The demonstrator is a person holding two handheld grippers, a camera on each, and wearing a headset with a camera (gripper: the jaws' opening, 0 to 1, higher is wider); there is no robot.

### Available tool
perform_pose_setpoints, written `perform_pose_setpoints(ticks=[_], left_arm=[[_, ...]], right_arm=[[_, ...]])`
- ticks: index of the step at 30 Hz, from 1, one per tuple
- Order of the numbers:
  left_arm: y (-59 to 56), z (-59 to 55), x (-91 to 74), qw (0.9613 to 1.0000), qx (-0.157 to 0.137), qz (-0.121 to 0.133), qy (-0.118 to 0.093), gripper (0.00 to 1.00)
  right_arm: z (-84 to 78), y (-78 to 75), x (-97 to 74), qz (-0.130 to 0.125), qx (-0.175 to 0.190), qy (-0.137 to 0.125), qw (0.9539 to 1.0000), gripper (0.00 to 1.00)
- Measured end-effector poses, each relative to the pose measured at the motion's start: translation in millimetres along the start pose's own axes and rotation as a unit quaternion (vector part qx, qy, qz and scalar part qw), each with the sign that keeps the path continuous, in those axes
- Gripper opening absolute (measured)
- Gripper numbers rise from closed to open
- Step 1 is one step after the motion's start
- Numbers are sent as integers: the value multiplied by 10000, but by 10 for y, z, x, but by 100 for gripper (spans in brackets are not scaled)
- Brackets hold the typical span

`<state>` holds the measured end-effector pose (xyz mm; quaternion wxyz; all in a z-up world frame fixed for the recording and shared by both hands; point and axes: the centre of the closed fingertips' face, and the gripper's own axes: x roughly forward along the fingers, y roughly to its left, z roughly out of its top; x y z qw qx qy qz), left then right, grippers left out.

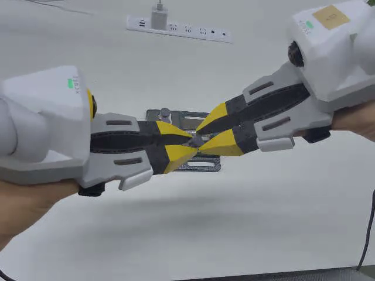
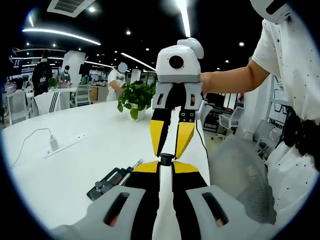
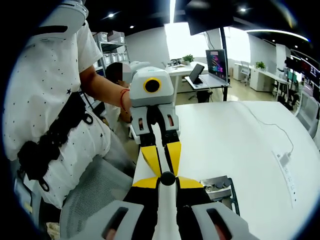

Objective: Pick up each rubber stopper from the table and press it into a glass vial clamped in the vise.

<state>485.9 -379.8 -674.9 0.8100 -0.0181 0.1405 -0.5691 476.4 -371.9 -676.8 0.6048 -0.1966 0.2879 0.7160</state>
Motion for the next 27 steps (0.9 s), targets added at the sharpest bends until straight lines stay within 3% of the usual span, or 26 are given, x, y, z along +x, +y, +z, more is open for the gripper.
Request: perform_pose_setpoints(ticks=[27], left_arm=[[-6, -52, -21, 9998, 165, -4, 83, 5]], right_arm=[[3, 20, 45, -46, -197, 54, 9998, 5]])
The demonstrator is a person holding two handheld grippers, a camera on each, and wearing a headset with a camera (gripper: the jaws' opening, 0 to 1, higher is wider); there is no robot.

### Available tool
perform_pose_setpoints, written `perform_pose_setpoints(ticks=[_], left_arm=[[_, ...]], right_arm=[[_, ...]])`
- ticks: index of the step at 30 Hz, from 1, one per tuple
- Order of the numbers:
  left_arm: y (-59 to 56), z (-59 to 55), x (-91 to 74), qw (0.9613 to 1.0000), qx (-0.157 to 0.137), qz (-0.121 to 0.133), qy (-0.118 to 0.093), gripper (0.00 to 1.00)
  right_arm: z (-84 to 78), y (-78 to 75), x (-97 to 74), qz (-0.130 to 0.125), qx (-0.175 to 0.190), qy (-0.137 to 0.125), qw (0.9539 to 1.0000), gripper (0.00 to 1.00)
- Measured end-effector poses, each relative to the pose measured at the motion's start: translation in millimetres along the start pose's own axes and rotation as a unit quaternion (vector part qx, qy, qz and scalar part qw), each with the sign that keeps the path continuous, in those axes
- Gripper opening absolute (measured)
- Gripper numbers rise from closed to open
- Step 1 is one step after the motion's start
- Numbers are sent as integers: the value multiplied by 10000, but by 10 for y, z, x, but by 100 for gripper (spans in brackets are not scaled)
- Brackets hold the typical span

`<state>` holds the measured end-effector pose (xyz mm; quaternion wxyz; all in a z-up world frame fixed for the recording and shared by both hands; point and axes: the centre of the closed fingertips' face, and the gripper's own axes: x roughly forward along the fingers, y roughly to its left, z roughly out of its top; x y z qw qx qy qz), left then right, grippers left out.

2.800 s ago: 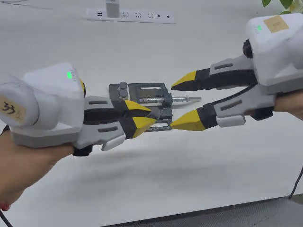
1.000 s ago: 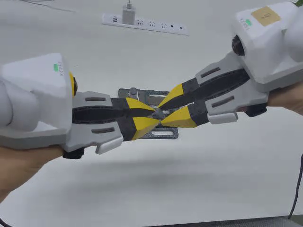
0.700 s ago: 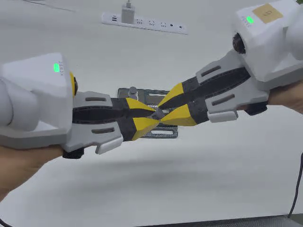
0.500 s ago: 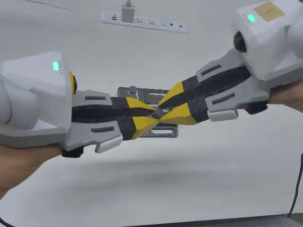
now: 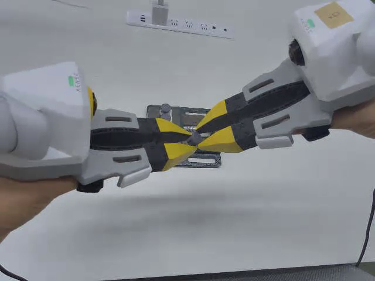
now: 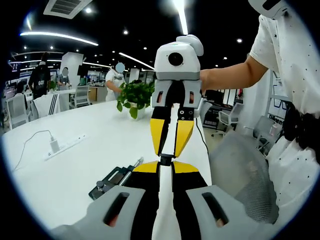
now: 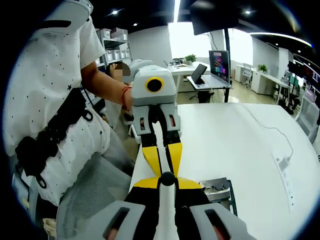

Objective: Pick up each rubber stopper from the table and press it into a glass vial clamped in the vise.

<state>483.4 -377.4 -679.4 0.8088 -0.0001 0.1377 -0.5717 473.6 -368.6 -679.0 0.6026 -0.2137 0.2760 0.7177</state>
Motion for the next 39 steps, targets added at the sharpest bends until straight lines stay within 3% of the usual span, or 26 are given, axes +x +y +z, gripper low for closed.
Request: perform_pose_setpoints(ticks=[15, 24, 28, 33, 39], left_arm=[[62, -87, -88, 9999, 82, 114, 43, 7], [257, -243, -297, 9987, 69, 475, 157, 22], [363, -307, -390, 9975, 49, 684, 173, 38], [467, -390, -495, 9966, 16, 802, 174, 48], [552, -548, -559, 9957, 70, 843, 368, 58]], right_arm=[[35, -67, 56, -20, 153, 30, 9999, 5], [55, -296, 52, -349, 323, 124, 9988, 6], [36, -410, 98, -540, 439, 229, 9973, 6], [-13, -542, 184, -689, 558, 458, 9950, 6], [-115, -716, 317, -785, 647, 800, 9916, 6]])
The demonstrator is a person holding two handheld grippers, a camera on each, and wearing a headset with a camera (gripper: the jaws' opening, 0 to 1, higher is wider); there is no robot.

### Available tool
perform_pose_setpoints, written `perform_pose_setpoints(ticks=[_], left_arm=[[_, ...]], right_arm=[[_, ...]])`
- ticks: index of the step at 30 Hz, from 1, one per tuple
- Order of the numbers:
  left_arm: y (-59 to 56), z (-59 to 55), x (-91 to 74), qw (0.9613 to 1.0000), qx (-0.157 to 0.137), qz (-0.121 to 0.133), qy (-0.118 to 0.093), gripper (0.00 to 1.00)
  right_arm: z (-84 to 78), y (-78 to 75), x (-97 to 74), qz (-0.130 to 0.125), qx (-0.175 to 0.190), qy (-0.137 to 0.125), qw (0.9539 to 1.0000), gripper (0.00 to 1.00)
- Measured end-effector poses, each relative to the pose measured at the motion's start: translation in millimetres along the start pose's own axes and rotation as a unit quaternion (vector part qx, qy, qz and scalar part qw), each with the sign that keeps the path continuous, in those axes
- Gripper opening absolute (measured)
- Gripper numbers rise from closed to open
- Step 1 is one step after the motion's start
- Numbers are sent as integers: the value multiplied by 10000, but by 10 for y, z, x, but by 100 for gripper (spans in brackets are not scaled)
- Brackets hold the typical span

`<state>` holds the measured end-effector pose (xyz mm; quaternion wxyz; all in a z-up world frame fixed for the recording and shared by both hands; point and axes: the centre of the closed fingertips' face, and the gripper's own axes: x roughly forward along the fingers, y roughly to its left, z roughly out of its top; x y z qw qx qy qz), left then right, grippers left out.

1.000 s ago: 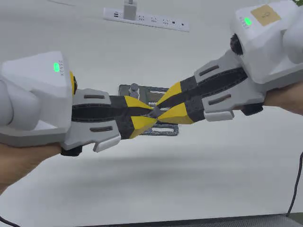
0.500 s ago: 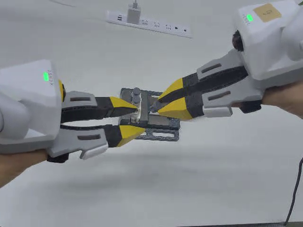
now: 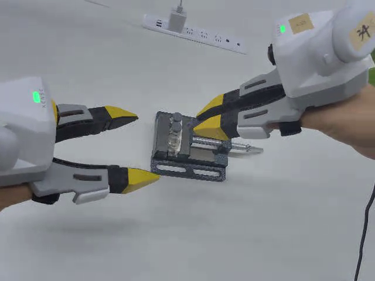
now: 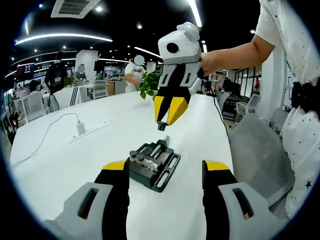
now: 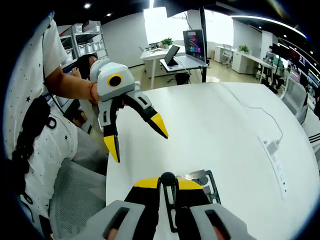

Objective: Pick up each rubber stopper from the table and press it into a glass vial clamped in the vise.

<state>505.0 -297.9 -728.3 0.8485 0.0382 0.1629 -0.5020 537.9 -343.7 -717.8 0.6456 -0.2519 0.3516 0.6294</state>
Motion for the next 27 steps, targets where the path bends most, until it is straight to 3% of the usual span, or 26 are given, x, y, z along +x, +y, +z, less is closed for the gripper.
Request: perform_pose_setpoints(ticks=[5, 11, 20, 27], left_arm=[[60, -164, 4, 9998, -105, 28, 158, 75], [107, -217, -1, 9996, -250, 66, 106, 88], [141, -288, -14, 9994, -335, 87, 87, 99], [163, -309, -44, 9992, -382, 105, 66, 99]], right_arm=[[-90, -124, 161, -96, 35, 328, 9994, 6], [-225, -220, 341, -162, 16, 701, 9974, 6], [-411, -291, 588, -128, -34, 1081, 9941, 6], [-485, -340, 683, -178, -128, 1295, 9913, 6]])
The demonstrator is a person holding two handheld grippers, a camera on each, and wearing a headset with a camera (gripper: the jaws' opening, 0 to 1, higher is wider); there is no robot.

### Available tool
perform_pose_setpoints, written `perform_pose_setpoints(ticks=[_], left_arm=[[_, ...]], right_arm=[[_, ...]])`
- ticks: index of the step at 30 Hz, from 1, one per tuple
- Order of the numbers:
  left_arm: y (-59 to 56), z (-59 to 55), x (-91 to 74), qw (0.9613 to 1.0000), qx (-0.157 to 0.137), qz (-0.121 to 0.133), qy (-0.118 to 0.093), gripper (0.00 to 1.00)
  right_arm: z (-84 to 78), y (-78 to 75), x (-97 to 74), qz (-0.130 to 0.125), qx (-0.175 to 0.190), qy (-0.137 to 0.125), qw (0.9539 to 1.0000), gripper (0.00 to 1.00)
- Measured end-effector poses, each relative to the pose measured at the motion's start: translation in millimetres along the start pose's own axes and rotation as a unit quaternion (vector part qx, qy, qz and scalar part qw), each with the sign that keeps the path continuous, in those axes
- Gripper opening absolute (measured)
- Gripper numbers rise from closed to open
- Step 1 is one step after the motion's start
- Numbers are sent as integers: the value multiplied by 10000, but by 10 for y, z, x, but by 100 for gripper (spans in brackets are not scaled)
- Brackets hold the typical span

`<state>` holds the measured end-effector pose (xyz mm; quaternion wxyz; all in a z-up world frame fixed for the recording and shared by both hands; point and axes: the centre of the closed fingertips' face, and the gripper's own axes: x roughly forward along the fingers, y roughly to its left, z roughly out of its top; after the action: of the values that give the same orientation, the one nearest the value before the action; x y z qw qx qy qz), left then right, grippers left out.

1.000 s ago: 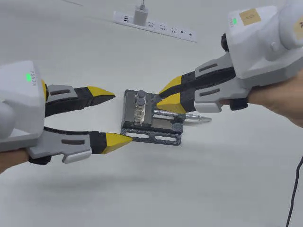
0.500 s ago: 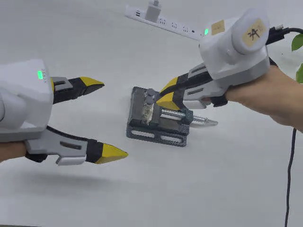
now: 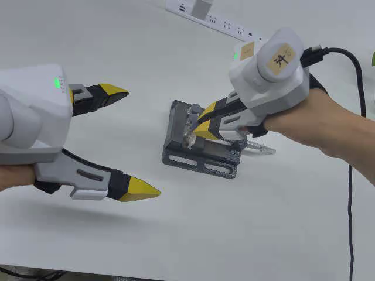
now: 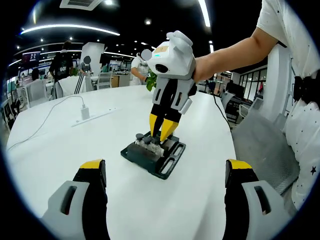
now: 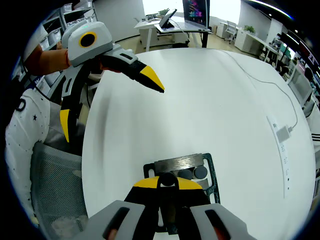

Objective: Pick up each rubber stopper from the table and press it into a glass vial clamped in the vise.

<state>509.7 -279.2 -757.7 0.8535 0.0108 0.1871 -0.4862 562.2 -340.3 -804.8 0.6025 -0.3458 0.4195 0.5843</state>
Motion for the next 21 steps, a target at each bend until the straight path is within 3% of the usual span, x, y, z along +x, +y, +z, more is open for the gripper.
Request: perform_pose_setpoints(ticks=[7, 21], left_arm=[[10, 25, -12, 10000, -15, 11, -83, 99], [7, 9, -21, 9999, -51, -8, -95, 98]], right_arm=[[-44, 12, -9, -34, -175, 217, 9996, 6], [-36, -36, 4, -14, -220, 288, 9993, 6]])
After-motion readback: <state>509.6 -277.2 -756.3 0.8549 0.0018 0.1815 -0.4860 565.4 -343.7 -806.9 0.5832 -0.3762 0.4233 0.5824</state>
